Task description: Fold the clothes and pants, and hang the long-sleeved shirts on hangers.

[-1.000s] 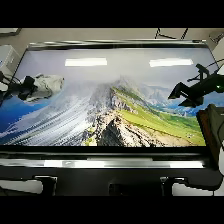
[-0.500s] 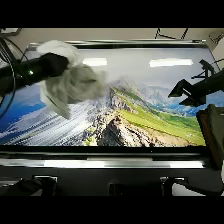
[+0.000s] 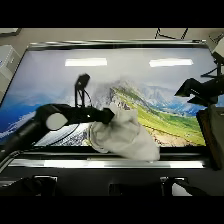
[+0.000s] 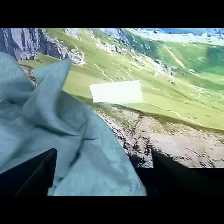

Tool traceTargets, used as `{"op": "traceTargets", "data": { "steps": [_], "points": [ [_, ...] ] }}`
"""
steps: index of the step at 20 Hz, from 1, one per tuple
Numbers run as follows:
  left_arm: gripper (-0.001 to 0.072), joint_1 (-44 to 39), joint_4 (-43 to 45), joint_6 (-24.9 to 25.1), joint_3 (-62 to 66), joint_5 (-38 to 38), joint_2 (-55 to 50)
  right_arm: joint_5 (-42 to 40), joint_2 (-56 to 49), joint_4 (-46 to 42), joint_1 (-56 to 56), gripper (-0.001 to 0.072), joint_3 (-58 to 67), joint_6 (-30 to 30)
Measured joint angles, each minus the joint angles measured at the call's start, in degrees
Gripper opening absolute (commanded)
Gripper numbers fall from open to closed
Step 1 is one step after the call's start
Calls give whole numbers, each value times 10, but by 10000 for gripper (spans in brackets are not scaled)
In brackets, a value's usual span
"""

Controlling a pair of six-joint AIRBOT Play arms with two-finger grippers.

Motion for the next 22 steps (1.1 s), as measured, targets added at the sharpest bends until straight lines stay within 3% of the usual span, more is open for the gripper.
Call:
{"op": "traceTargets", "data": {
  "steps": [2, 6, 10, 13, 15, 21, 22],
  "points": [
    [720, 27, -12, -2, -13, -45, -25, -4, 2, -3, 0, 689, -25, -2],
    [720, 131, -31, 85, 7, -181, -21, -9, 4, -8, 0, 690, -120, -15],
    [720, 242, -39, 130, -17, -252, -7, -22, 4, -1, 0, 686, -252, -27],
    [717, 280, -73, 148, -92, -238, -11, -25, 4, 10, 0, 670, -329, -42],
    [525, 283, -129, 176, -152, -208, -17, -26, 4, 14, 0, 669, -365, -48],
    [515, 266, -251, 230, -259, -108, -37, -42, 4, 19, 0, 669, -430, -58],
    [448, 260, -265, 233, -265, -89, -42, -44, 4, 21, 0, 668, -440, -59]
  ]
}}
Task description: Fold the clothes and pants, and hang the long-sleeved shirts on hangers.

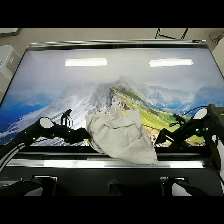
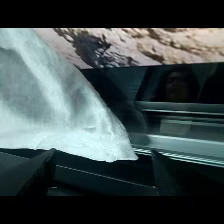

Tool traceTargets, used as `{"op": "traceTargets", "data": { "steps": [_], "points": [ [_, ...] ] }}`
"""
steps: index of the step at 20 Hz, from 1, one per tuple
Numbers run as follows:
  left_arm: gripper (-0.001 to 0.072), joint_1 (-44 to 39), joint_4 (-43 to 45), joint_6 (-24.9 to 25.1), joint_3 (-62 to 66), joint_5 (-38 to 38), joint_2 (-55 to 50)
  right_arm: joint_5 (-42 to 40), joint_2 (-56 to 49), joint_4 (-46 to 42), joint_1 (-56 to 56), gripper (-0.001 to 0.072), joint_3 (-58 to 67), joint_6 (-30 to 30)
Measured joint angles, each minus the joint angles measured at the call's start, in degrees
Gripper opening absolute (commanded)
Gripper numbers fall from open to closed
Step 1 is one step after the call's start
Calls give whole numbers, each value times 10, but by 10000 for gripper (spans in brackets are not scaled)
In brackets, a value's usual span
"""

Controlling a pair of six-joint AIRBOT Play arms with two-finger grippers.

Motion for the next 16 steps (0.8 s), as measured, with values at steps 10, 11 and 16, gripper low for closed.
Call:
{"op": "traceTargets", "data": {
  "steps": [10, 11, 16],
  "points": [
    [21, -33, -57, 9, -13, 80, -3, -79, 0, 77, 0, 43, -145, -29],
    [21, -33, -57, 9, -13, 82, 4, -88, 1, 94, 0, 50, -154, -34],
    [20, -17, -58, 26, 28, 92, 79, -91, 39, 137, 0, 49, -87, -70]
  ]
}}
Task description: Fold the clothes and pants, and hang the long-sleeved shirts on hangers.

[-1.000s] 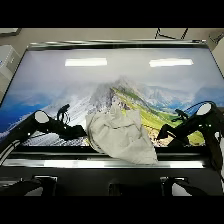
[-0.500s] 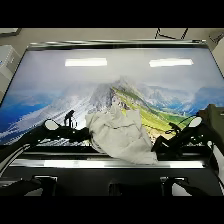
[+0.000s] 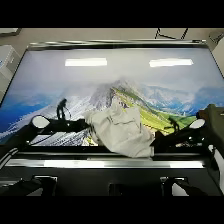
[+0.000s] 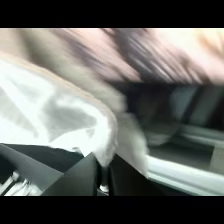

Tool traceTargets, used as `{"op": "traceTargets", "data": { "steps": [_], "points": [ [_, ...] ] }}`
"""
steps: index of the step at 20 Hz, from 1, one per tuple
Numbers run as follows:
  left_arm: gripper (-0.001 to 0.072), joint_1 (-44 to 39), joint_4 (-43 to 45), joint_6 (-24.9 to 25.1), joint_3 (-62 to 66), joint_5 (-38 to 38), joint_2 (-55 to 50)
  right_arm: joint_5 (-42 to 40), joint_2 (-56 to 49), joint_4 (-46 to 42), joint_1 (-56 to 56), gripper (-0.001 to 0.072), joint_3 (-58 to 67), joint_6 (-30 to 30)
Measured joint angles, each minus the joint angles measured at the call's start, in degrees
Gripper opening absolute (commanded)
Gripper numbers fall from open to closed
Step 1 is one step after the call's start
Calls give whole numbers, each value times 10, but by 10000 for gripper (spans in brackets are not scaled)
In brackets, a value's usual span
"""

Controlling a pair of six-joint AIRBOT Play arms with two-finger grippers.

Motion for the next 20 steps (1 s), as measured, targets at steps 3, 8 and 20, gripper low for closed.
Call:
{"op": "traceTargets", "data": {
  "steps": [3, 8, 20],
  "points": [
    [21, 41, -1, 17, 93, 11, 74, -3, 60, 11, 0, 50, 155, -20],
    [21, 110, -2, 26, 286, 26, 193, -110, 175, 11, 0, 50, 445, -33],
    [21, 132, 180, -42, 316, -6, 294, -73, 235, -123, 0, 50, 550, 27]
  ]
}}
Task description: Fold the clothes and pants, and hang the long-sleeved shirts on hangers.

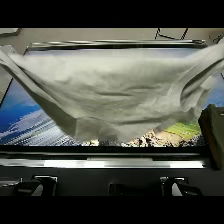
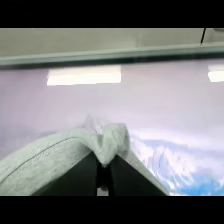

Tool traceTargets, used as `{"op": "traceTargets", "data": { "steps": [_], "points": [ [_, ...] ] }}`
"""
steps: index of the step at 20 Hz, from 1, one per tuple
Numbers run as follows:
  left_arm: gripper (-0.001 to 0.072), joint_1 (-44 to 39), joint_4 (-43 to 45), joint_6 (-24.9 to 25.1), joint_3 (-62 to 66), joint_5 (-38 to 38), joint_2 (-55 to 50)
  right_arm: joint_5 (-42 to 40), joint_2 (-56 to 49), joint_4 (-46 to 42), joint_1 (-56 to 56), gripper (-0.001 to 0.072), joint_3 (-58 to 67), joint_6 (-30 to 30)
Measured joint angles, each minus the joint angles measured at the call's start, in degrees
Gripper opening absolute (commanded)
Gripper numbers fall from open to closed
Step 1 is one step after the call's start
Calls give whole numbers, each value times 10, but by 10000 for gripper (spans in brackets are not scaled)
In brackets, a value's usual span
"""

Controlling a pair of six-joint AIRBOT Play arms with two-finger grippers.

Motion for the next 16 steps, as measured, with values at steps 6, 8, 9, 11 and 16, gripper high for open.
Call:
{"op": "traceTargets", "data": {
  "steps": [6, 8, 9, 11, 16],
  "points": [
    [22, -60, 20, -23, -225, 58, -68, 30, -192, 24, 0, 51, -115, 25],
    [22, -76, 21, -25, -269, 97, -111, 16, -268, 58, 0, 51, -146, 38],
    [23, -80, 18, -25, -282, 113, -132, 10, -304, 77, 0, 51, -156, 49],
    [22, -87, 10, -25, -299, 129, -173, 2, -358, 115, 0, 51, -167, 63],
    [720, -90, 0, -26, -314, 147, -238, -31, -411, 155, 0, 634, -176, 75]
  ]
}}
